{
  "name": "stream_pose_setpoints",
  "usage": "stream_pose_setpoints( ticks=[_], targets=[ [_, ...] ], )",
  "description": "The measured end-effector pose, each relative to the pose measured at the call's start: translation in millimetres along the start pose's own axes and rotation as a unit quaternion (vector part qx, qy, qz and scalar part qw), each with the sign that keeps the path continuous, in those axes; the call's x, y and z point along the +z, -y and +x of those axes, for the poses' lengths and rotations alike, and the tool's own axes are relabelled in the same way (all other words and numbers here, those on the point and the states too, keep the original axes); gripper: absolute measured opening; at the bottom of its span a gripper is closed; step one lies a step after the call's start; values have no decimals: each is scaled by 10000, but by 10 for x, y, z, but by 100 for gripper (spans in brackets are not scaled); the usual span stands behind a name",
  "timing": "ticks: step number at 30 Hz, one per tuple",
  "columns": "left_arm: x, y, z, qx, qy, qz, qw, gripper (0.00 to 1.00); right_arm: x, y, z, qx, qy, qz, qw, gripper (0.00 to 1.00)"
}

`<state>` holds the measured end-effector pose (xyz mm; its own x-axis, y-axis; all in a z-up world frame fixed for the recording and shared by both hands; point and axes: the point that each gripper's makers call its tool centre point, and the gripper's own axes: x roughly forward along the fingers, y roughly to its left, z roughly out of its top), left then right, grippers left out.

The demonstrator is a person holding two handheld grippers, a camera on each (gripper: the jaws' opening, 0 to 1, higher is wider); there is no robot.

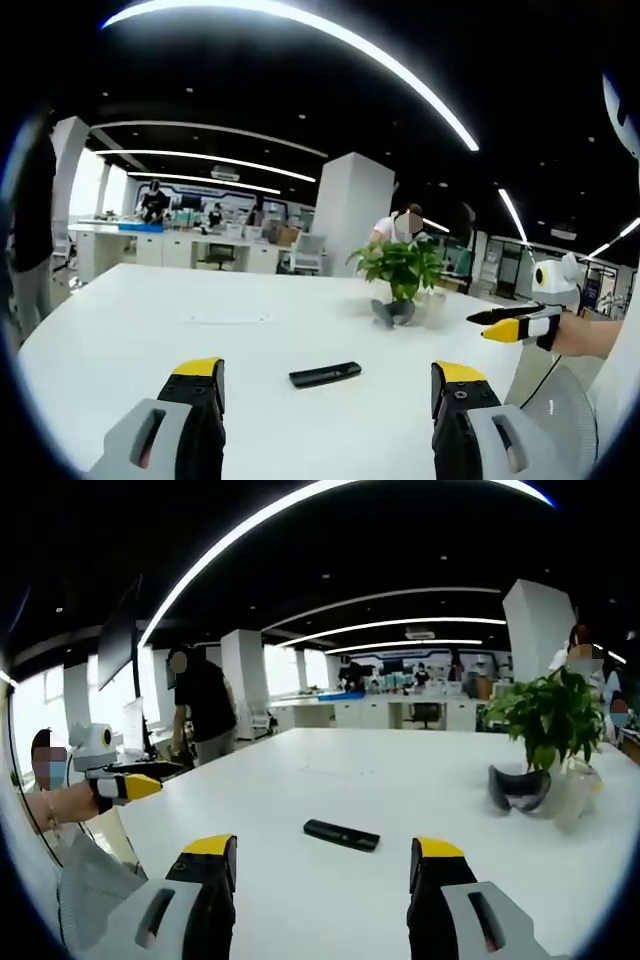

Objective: Press the specified remote control buttons in sequence, fully releasing each button before pressing the next.

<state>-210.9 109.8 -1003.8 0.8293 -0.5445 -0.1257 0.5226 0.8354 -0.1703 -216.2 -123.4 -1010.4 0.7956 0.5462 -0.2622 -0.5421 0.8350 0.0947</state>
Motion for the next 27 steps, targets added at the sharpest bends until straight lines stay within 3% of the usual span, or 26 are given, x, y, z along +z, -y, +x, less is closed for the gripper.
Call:
stream_pose_setpoints(
  ticks=[27],
  targets=[
    [-14,21,-20,6,32,-25,10000,86,12,12,-27,58,38,-16,10000,67]
  ],
)
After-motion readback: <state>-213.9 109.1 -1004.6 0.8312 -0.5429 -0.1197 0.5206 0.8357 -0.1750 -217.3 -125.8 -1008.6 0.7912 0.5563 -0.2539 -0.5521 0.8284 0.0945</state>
